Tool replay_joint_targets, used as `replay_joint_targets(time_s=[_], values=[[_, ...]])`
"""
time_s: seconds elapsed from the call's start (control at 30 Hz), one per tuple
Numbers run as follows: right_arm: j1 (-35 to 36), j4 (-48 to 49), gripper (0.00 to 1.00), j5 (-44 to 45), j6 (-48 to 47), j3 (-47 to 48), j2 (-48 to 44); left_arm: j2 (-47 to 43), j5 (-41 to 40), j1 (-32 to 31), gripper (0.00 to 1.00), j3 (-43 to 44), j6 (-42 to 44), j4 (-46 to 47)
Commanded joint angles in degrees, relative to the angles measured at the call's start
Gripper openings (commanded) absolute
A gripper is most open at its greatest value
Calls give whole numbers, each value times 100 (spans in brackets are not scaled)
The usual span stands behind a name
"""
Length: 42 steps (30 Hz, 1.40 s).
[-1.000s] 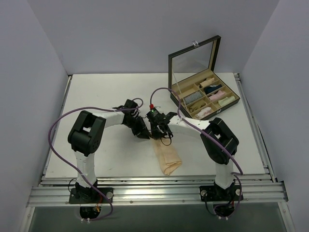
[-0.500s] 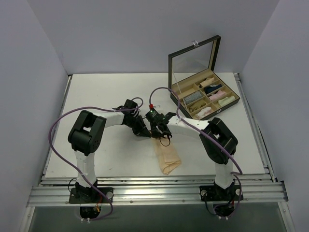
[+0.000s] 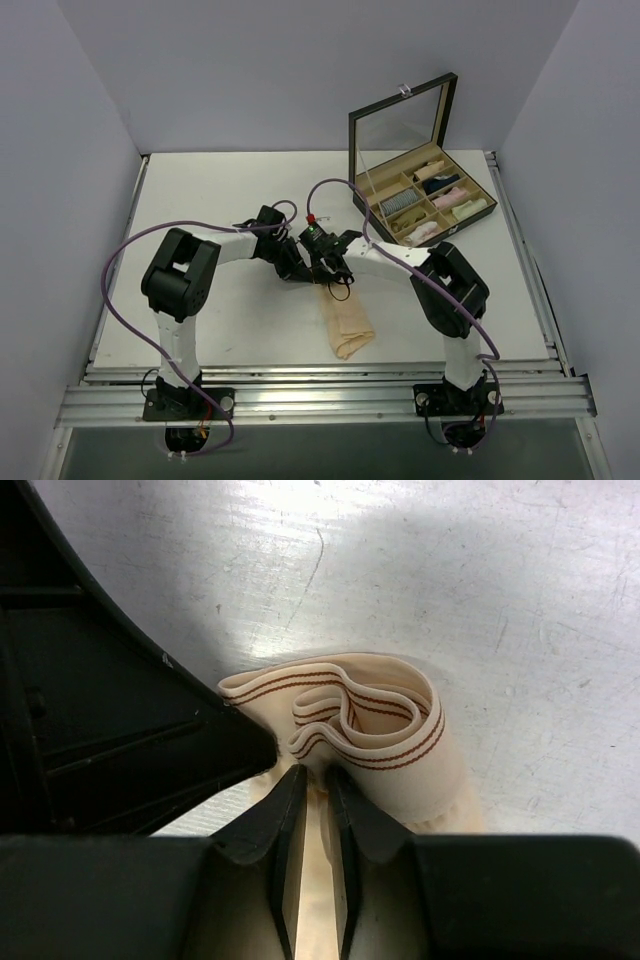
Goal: Roll the underwear
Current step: Fold the underwear
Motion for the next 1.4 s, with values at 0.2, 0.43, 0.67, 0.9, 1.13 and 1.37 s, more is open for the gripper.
replay_joint_targets(time_s=[0.2, 0.43, 0.67, 0.9, 1.13, 1.37], values=[[-12, -541, 17, 431, -50, 3, 453, 73, -190, 29, 2, -23, 20, 115], [-12, -620, 0, 545, -23, -23, 620, 29, -199, 38, 2, 4, 38, 71], [-20, -760, 0, 590, -172, 178, 349, 82, -190, 38, 2, 21, 55, 89], [-56, -436, 0, -385, -331, 504, 181, 117, -199, 20, 2, -66, 20, 229], [-55, -207, 0, -843, -164, 574, 242, 108, -243, 11, 2, -40, 20, 186], [-47, -13, 0, -1116, -120, 574, 260, 161, -252, 3, 2, -14, 11, 194]])
